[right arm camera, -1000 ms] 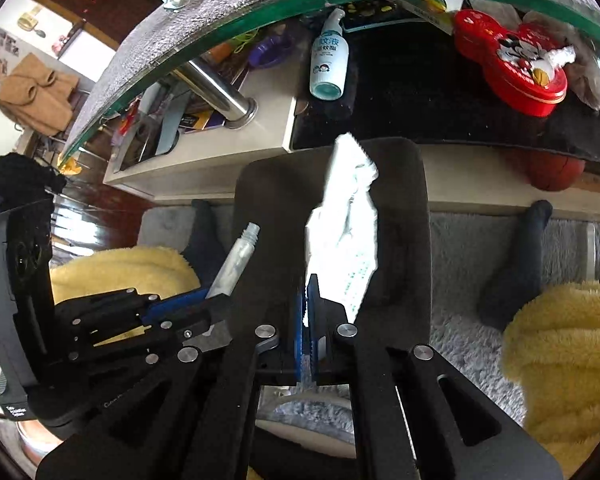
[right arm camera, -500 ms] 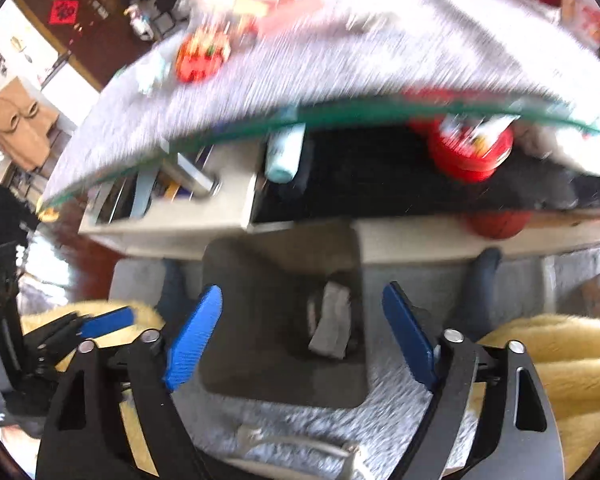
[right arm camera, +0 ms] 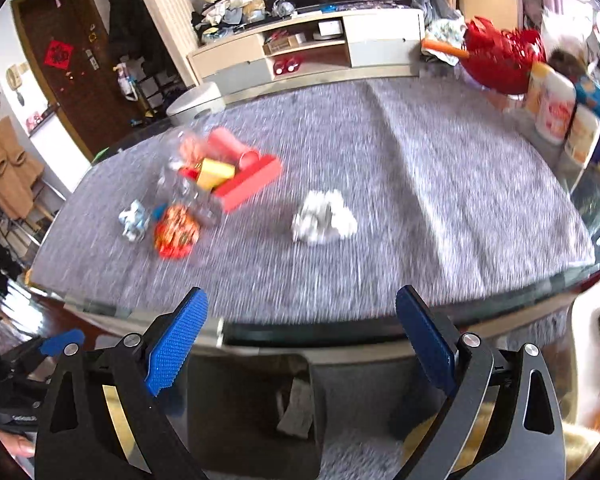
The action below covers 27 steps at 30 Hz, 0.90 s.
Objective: Collect trash
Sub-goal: 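Grasp the orange wrapper with the left tool while the right tool grasps the crumpled foil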
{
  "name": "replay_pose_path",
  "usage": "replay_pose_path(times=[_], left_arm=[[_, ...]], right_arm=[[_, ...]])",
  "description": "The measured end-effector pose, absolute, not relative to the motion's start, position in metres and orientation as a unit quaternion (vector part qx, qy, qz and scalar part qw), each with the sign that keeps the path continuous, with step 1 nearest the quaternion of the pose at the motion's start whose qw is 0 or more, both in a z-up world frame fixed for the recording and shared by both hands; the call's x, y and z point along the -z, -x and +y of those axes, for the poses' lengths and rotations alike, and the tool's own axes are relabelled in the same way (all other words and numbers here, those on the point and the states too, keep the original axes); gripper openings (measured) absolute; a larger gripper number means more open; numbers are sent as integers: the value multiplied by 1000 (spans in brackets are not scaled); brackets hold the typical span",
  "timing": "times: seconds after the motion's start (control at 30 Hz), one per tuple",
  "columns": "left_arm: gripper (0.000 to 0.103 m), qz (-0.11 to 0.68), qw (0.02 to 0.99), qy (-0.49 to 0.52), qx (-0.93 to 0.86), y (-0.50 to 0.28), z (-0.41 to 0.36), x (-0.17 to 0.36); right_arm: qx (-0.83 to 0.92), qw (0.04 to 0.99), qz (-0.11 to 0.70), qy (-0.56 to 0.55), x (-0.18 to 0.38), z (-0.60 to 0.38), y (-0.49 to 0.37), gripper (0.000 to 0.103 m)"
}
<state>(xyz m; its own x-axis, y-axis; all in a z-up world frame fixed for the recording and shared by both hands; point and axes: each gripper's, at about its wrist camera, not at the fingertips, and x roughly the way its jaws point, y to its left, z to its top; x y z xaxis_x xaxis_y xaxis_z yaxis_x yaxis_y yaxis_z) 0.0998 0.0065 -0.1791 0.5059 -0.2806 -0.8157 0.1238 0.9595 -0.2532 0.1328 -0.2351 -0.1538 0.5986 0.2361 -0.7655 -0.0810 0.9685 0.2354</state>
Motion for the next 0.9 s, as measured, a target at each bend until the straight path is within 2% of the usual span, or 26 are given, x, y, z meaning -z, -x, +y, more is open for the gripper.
replay_pose_path(times=[0.47, 0.53, 0.6, 0.67, 0.73, 0.87, 0.9], left_arm=[[91, 472, 869, 77, 125, -194, -20, 189], [86, 470, 871, 67, 129, -202, -26, 191], [72, 474, 869, 60, 130, -210, -31, 195], [63, 481, 865, 58, 131, -218, -34, 201], [62, 482, 865, 51, 130, -221, -36, 205], [60, 475, 869, 39, 133, -224, -38, 208], [58, 474, 869, 39, 133, -224, -37, 208]], right_arm=[[-78, 889, 445, -72, 181, -232, -189, 95], [-83, 888, 446, -70, 184, -231, -193, 95], [-86, 888, 448, -63, 188, -229, -196, 94], [-88, 886, 452, -58, 192, -227, -200, 91], [-90, 883, 456, -60, 195, -227, -202, 78], [-89, 884, 455, -56, 198, -228, -200, 71], [-88, 885, 455, -49, 199, -226, -199, 64]])
